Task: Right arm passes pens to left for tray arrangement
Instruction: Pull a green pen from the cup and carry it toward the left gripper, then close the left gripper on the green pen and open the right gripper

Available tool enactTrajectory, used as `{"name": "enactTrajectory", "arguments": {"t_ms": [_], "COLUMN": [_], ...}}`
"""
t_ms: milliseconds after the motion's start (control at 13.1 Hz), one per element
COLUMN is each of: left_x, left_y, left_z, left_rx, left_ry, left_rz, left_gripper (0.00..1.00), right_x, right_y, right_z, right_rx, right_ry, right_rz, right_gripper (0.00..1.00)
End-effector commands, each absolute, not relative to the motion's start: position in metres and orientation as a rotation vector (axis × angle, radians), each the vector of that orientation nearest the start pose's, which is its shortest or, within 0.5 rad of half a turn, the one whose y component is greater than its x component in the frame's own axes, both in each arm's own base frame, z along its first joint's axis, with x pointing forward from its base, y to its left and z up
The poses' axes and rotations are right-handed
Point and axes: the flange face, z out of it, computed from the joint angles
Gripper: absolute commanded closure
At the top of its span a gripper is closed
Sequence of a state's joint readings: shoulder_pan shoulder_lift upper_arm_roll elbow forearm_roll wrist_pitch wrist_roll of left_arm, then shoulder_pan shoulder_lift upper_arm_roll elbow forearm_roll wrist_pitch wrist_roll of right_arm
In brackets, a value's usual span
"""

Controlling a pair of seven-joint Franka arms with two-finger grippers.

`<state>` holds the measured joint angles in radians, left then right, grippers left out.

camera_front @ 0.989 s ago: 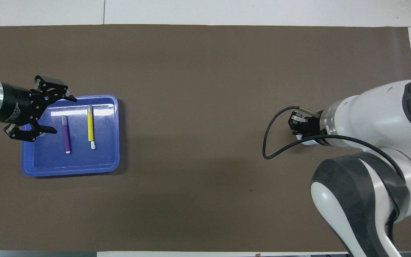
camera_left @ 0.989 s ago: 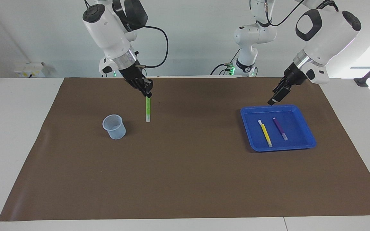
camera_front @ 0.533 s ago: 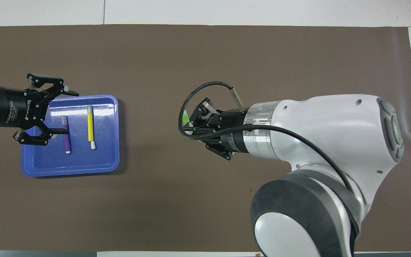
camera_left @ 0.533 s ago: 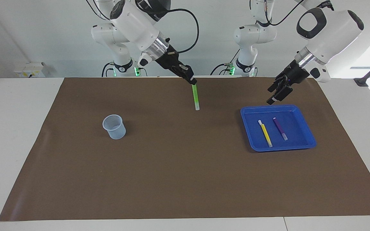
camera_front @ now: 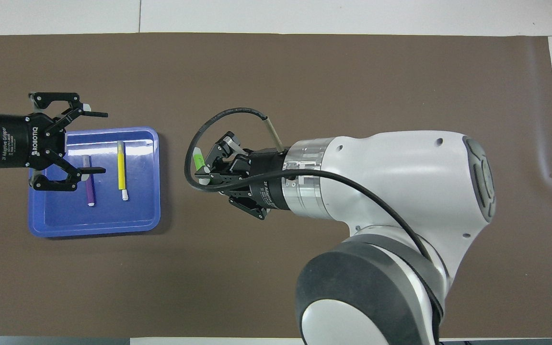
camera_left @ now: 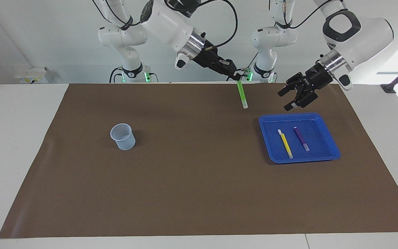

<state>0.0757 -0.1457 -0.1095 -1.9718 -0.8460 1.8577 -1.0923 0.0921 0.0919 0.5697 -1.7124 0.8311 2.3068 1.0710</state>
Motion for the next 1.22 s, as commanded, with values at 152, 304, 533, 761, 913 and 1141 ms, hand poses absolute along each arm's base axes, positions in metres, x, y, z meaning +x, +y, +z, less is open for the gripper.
{"name": "enactTrajectory", "arguments": {"t_ms": [152, 304, 533, 761, 913, 1141], "left_x": [0.500, 0.489, 0.474, 0.462, 0.469, 0.472], "left_y": [-0.074, -0.079, -0.079, -0.083, -0.081, -0.090], "left_z": [0.565, 0.560, 0.543, 0.537, 0.539, 0.536], "left_rx": [1.721, 1.717, 1.719, 1.643, 1.595, 1.610], "left_ry": [1.431, 1.399, 1.314, 1.309, 1.333, 1.306], "left_rz": [-0.646, -0.702, -0.818, -0.813, -0.756, -0.724], "left_gripper": [0.00, 0.00, 0.00, 0.00, 0.00, 0.01], "right_x": [0.508, 0.516, 0.521, 0.513, 0.511, 0.505], "right_y": [0.417, 0.421, 0.423, 0.431, 0.435, 0.442], "right_z": [0.592, 0.586, 0.588, 0.590, 0.591, 0.591], "right_rx": [-1.983, -1.983, -1.976, -1.981, -1.973, -1.986], "right_ry": [0.900, 0.894, 0.885, 0.870, 0.882, 0.867], "right_rz": [0.403, 0.419, 0.428, 0.439, 0.441, 0.443], "right_gripper": [1.00, 1.00, 1.00, 1.00, 1.00, 1.00]}}
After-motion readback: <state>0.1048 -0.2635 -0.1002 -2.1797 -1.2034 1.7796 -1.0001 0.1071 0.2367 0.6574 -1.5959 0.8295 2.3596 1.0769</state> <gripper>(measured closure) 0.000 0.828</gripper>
